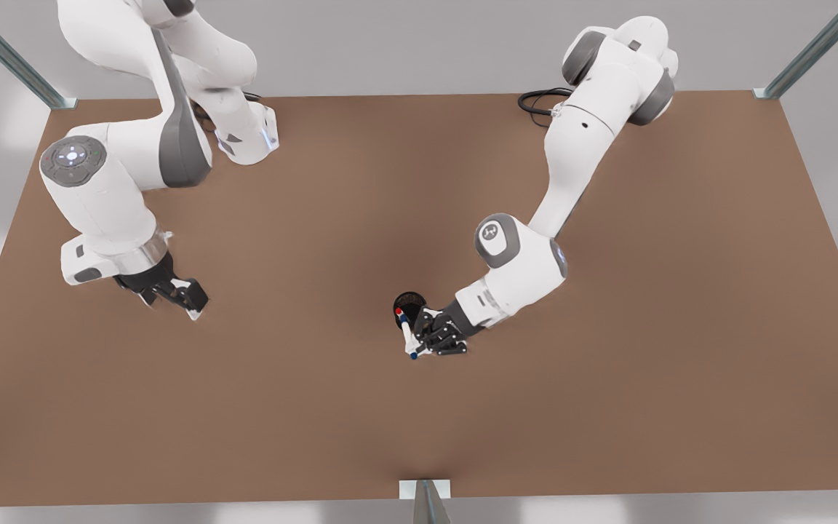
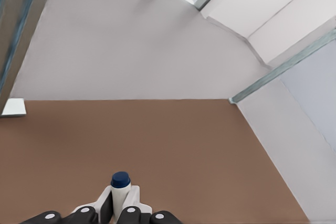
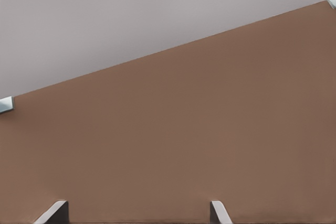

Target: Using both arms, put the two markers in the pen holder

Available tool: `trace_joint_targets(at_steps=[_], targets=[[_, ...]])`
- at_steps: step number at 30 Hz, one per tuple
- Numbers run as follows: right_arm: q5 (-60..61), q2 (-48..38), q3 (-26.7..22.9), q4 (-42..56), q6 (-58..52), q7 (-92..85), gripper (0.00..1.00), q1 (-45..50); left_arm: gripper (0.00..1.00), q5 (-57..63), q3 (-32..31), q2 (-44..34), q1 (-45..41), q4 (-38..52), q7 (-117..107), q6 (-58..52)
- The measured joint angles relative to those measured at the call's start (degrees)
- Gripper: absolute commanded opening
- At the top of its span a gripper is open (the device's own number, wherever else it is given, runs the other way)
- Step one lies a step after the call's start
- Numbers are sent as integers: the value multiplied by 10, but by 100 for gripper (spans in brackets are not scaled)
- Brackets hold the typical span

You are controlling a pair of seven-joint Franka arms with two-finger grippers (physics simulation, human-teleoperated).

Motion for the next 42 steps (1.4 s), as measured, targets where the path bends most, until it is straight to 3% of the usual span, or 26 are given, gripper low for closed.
trace_joint_targets(at_steps=[2,5,24,42], targets=[[18,-6,-50,16,-27,-24,100,30,21,-1,0,-18,-1,-37,14,17],[34,3,-65,21,-63,-56,100,35,21,-7,-2,-51,0,-86,35,34],[63,38,-65,43,-93,-171,100,42,25,-102,-6,-37,-31,-157,164,119],[63,38,-65,43,-91,-211,100,41,28,-115,-26,-33,-57,-191,286,204]])
